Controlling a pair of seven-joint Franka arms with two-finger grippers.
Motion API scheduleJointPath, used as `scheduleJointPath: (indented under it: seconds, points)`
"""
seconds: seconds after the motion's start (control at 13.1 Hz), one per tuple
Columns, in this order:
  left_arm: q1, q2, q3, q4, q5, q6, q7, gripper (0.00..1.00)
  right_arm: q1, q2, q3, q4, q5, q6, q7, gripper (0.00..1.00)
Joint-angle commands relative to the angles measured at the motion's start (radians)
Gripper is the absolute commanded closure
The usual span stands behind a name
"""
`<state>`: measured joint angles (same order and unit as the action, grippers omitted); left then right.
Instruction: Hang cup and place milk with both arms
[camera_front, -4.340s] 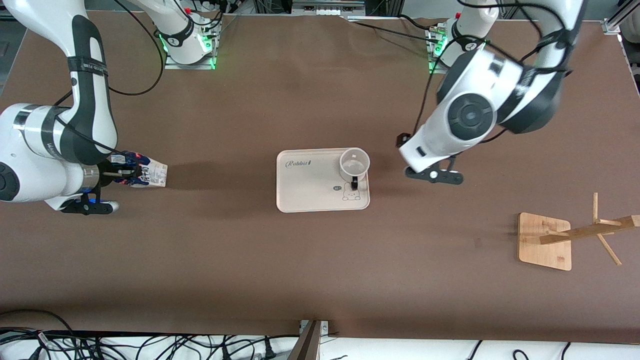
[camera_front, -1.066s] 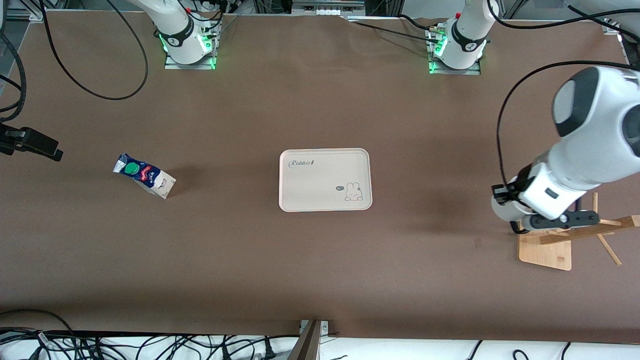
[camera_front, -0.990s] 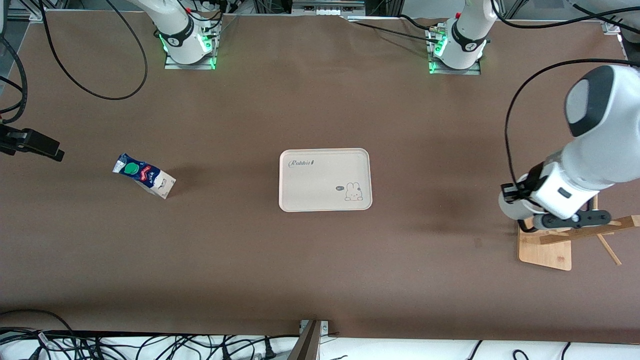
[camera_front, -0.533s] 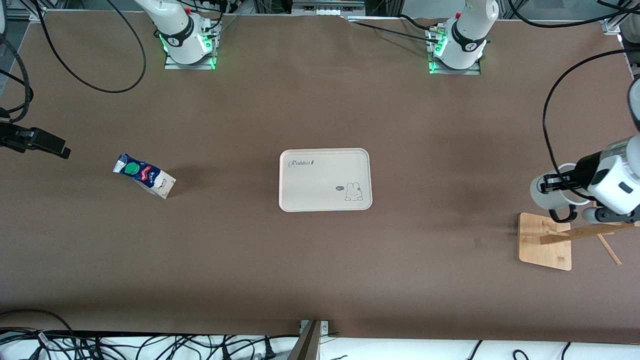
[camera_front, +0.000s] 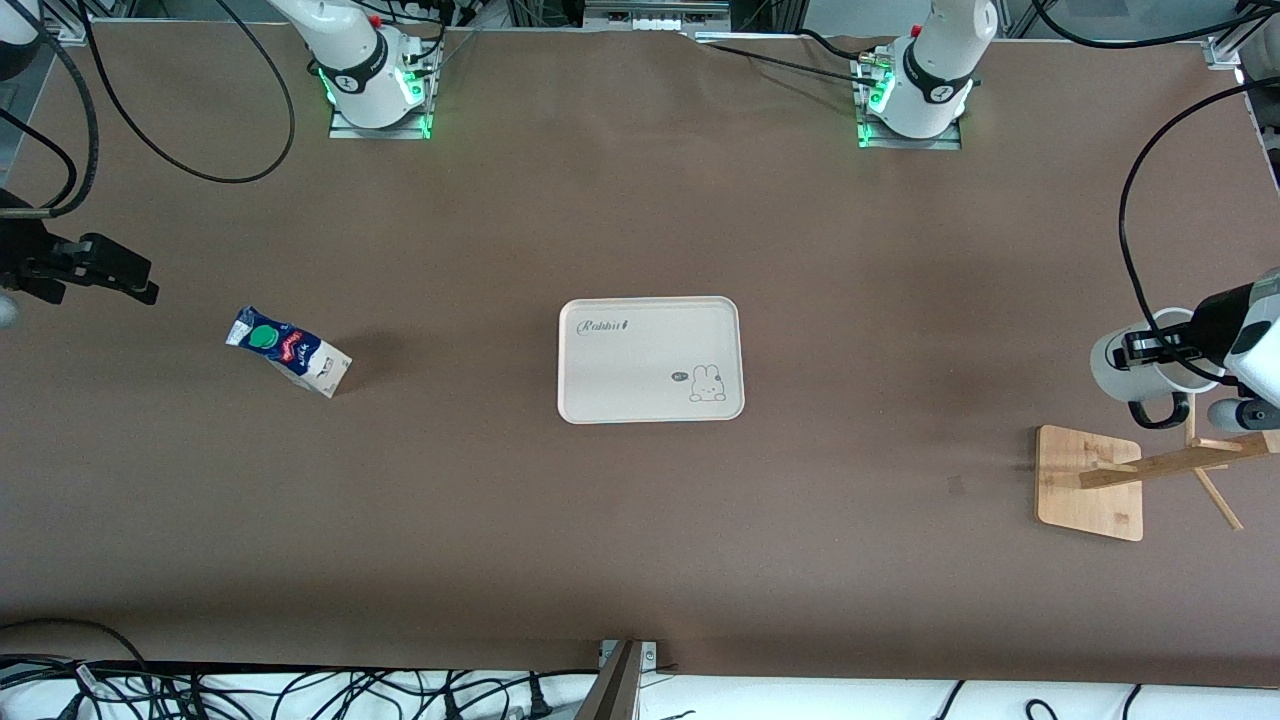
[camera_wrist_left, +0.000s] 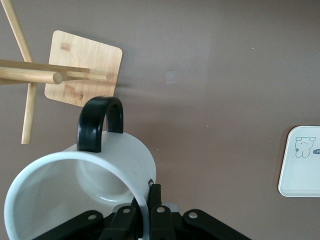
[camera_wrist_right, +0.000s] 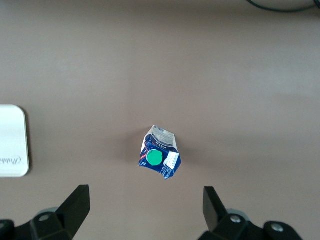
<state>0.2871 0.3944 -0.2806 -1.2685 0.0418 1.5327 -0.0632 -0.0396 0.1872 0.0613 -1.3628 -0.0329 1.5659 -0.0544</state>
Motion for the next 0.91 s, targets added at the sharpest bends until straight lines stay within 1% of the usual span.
scheduleJointPath:
  seconds: [0.0,0.15,0.3,0.46,0.61,0.84]
  points:
    - [-0.008,0.050,-0.009,0.099,-0.008,-0.008,0.034,1.00,0.033,-0.018,0.006,-0.021,-0.038,-0.029,-0.053,0.00]
    - [-0.006,0.095,-0.005,0.155,-0.010,-0.006,0.065,1.00,0.094,-0.020,0.006,-0.021,-0.055,-0.081,-0.042,0.00]
    - [0.006,0.113,-0.005,0.170,-0.014,-0.006,0.068,1.00,0.145,-0.023,0.006,-0.021,-0.053,-0.137,-0.012,0.00]
    - [0.012,0.127,-0.005,0.173,-0.022,0.010,0.074,1.00,0.156,-0.054,0.027,-0.019,-0.045,-0.237,0.077,0.00]
    - [0.017,0.129,-0.005,0.172,-0.020,0.041,0.085,1.00,0.161,-0.087,0.054,-0.019,-0.062,-0.279,0.100,0.00]
    - [0.073,0.129,-0.005,0.159,-0.025,0.038,0.092,1.00,0.158,-0.094,0.041,-0.019,-0.107,-0.348,0.105,0.00]
